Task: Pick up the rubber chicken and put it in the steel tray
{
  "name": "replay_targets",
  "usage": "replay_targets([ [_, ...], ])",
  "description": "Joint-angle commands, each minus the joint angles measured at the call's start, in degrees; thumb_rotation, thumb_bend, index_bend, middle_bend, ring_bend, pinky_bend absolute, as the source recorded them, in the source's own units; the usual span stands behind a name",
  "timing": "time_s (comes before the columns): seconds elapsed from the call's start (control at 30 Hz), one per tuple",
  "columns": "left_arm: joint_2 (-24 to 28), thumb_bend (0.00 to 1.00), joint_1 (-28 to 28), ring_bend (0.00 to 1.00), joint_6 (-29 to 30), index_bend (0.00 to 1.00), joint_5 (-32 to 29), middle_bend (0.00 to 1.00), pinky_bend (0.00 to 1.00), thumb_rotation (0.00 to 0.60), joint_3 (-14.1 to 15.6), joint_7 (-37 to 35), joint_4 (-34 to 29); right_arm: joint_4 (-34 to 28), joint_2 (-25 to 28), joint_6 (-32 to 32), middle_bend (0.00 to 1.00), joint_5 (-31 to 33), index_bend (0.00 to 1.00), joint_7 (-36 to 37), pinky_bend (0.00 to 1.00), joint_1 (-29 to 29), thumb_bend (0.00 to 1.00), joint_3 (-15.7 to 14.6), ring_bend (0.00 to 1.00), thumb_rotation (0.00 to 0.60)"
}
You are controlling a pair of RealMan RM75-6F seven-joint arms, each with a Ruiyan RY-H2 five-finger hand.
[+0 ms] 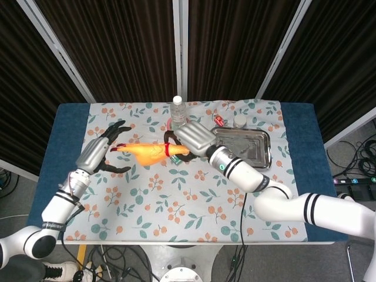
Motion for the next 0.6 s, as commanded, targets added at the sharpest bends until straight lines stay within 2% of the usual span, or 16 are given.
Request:
replay_targets([
  [0.03,0.49,0.02,-0.86,0.05,0.11,0.18,-1.72,0.1,0.17,0.599,-0.2,2.3,-1.49,-1.09,-2.18,5.36,0.68,10.79,0.82,-7.16,0.92,5.49,0.93,-1.7,0.64,0.6],
  [0.27,0.23,0.02,-2.05,0.06,2.27,0.18,-5.26,0.11,0.18,0.599,-0.39,7.14,-3.7,-2.05,-4.05,9.06,0.68,19.17,0.82,-11.7,0.92,9.71,0.93,-2.12,0.64,0.6],
  [0.43,-1.32,0.02,-3.74,0.09,4.32,0.2,-10.22,0.16,0.22,0.6,-1.11,11.29,-3.39,-2.35,-5.01,10.29,0.68,22.02,0.82,-12.87,0.92,11.02,0.93,-2.13,0.64,0.6],
  [0.6,-2.8,0.02,-5.09,0.17,5.49,0.26,-14.66,0.24,0.29,0.599,-1.26,14.35,-2.96,-2.64,-5.2,10.79,0.68,23.51,0.82,-12.74,0.92,11.29,0.93,-1.73,0.64,0.6],
])
